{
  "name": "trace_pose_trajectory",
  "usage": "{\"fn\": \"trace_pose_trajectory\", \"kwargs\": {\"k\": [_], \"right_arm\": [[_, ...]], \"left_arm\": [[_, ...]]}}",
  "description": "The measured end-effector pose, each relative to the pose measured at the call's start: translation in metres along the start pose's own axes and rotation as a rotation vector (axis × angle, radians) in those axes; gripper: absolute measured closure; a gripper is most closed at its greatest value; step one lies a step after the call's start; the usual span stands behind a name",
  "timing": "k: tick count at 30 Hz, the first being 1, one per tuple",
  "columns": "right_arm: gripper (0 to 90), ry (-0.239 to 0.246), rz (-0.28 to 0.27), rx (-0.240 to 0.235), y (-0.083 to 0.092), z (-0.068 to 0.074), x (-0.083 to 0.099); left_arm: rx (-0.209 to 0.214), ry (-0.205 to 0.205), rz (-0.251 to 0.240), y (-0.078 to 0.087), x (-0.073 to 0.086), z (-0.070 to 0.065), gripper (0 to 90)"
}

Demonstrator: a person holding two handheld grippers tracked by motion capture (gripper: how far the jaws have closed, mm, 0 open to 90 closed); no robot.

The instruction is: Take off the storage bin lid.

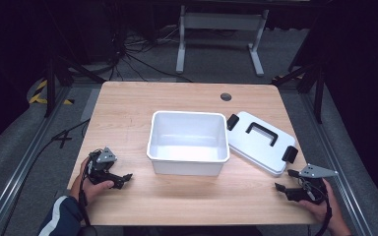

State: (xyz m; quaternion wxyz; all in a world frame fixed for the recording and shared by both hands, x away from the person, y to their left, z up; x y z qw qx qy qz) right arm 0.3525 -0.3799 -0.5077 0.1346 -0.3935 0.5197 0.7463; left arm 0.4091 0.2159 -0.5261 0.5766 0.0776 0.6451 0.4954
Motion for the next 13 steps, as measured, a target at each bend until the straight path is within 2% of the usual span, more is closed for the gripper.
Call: {"fn": "trace_pose_trajectory", "kwargs": {"k": [3, 13], "right_arm": [[21.1, -0.001, -0.001, 0.002, -0.0001, -0.0002, -0.0001], [21.1, 0.000, -0.004, 0.006, 0.0000, -0.0006, 0.0000]], "left_arm": [[0.002, 0.011, -0.003, -0.0006, -0.0004, -0.0005, 0.1], [0.002, 0.011, 0.001, -0.0004, -0.0004, -0.0005, 0.1]]}}
Point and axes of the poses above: each handheld gripper's, and its own axes: y roughly backward along the jaws, x roughly out of its underside, z roughly to its left, the point moved 6 cm from there along -y, roughly forward along the jaws, and after that the axes turned 14 degrees about -y, right-handed, at the moved point
